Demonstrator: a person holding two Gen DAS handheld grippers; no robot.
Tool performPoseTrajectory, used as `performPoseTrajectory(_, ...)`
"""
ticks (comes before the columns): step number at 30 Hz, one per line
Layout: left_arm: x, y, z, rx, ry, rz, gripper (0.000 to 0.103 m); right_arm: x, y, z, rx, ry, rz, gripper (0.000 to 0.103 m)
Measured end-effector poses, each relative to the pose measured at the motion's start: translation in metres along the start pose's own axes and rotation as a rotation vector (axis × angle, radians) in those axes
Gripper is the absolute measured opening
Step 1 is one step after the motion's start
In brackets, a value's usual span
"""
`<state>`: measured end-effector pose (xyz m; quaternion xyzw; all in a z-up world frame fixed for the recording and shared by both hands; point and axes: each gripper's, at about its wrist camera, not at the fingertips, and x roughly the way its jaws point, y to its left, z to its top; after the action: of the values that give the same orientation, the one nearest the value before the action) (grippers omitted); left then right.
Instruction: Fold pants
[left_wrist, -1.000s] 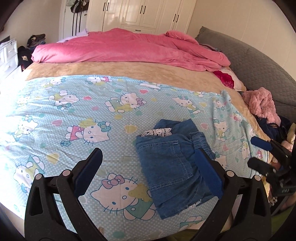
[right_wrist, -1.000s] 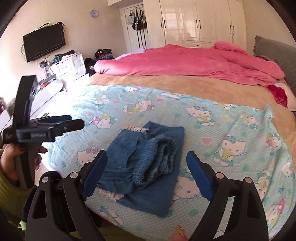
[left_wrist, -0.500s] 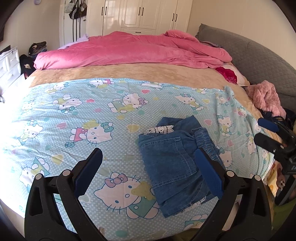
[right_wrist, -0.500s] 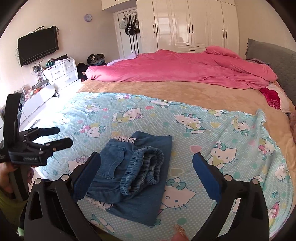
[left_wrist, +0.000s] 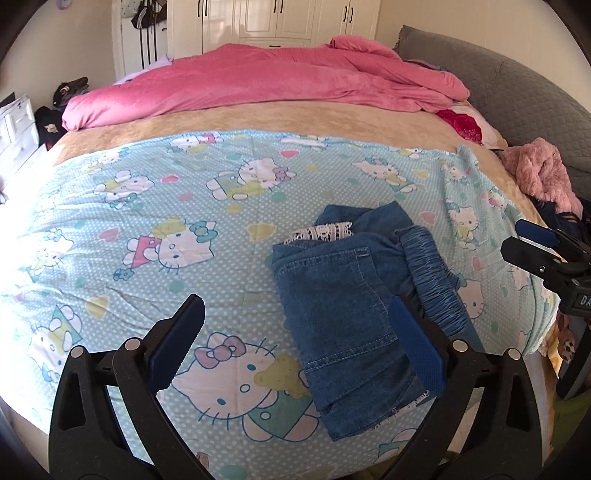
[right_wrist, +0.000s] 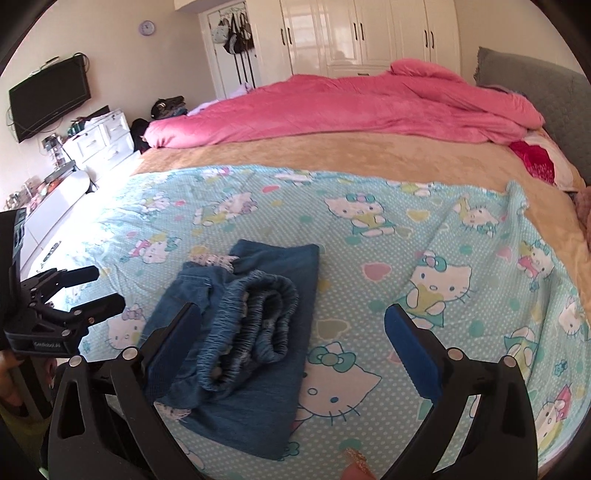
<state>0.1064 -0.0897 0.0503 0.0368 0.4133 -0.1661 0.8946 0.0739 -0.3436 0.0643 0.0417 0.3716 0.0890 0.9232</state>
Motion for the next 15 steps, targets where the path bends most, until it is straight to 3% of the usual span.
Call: performPoseTrajectory(15,0.051,-0.011,-0.011,0.011,0.100,0.013,0.094,0.060,-0.022,-0.017,0.026,0.151,-0.006,0.098)
